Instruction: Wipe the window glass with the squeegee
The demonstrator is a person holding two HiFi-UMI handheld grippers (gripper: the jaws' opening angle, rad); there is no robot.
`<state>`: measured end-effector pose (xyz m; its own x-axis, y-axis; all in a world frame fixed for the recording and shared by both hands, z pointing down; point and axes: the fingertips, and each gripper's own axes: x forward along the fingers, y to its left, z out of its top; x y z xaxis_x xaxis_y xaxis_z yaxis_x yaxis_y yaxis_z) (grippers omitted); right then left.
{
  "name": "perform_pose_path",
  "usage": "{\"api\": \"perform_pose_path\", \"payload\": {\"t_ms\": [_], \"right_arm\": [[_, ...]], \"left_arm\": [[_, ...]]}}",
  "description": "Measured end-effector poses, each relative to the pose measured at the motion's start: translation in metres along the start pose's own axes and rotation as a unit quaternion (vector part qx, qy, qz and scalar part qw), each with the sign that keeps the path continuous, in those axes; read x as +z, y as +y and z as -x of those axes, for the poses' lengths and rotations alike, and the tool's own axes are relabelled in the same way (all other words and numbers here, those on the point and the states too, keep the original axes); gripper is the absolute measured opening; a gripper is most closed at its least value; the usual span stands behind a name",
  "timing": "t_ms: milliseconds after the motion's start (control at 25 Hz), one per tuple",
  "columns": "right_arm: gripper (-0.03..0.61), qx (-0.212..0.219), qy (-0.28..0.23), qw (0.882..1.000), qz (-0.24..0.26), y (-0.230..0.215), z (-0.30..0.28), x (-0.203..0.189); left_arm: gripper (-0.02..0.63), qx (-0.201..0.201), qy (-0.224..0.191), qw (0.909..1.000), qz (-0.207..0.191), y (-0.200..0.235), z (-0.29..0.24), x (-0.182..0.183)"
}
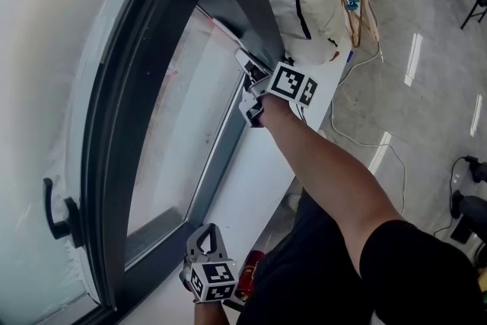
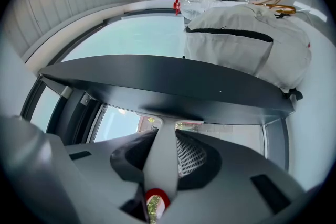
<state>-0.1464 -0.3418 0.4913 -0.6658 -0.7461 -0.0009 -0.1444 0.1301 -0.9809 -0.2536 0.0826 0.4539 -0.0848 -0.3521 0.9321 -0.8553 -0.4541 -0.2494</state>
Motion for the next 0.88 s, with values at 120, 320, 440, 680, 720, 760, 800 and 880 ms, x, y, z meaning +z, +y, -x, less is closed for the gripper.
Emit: {"api": "perform_pose_path", "payload": {"t_ms": [120, 320, 440, 680, 720, 760, 800, 880], "right_arm": [[0.087, -0.001, 0.002, 1.000, 0.003, 0.003, 0.000, -0.003], [0.087, -0.002, 0.007, 1.000, 0.006, 0.008, 0.005, -0.014], [0.087, -0.003, 0.013, 1.000, 0.008, 0.012, 0.010, -0.024], [0.087, 0.000, 0.030, 0.999, 0.016, 0.022, 0.021, -0.053], [0.087, 0.001, 0.033, 0.999, 0.017, 0.024, 0.023, -0.058], [0.087, 0.001, 0.036, 0.999, 0.017, 0.026, 0.025, -0.063], [0.087, 0.002, 0.039, 0.999, 0.018, 0.028, 0.027, -0.069], [0.087, 0.003, 0.043, 0.999, 0.019, 0.032, 0.032, -0.079]], "left_arm": [[0.000, 0.000, -0.001, 1.0000, 0.002, 0.000, 0.002, -0.003], [0.000, 0.002, -0.003, 1.0000, 0.000, -0.002, 0.006, -0.011], [0.000, 0.003, -0.005, 1.0000, 0.001, -0.004, 0.009, -0.019], [0.000, 0.008, -0.007, 0.9999, 0.007, -0.008, 0.018, -0.039], [0.000, 0.008, -0.008, 0.9999, 0.008, -0.009, 0.020, -0.042], [0.000, 0.009, -0.008, 0.9999, 0.009, -0.011, 0.021, -0.046], [0.000, 0.010, -0.009, 0.9999, 0.010, -0.012, 0.023, -0.049], [0.000, 0.011, -0.010, 0.9998, 0.013, -0.014, 0.027, -0.057]]}}
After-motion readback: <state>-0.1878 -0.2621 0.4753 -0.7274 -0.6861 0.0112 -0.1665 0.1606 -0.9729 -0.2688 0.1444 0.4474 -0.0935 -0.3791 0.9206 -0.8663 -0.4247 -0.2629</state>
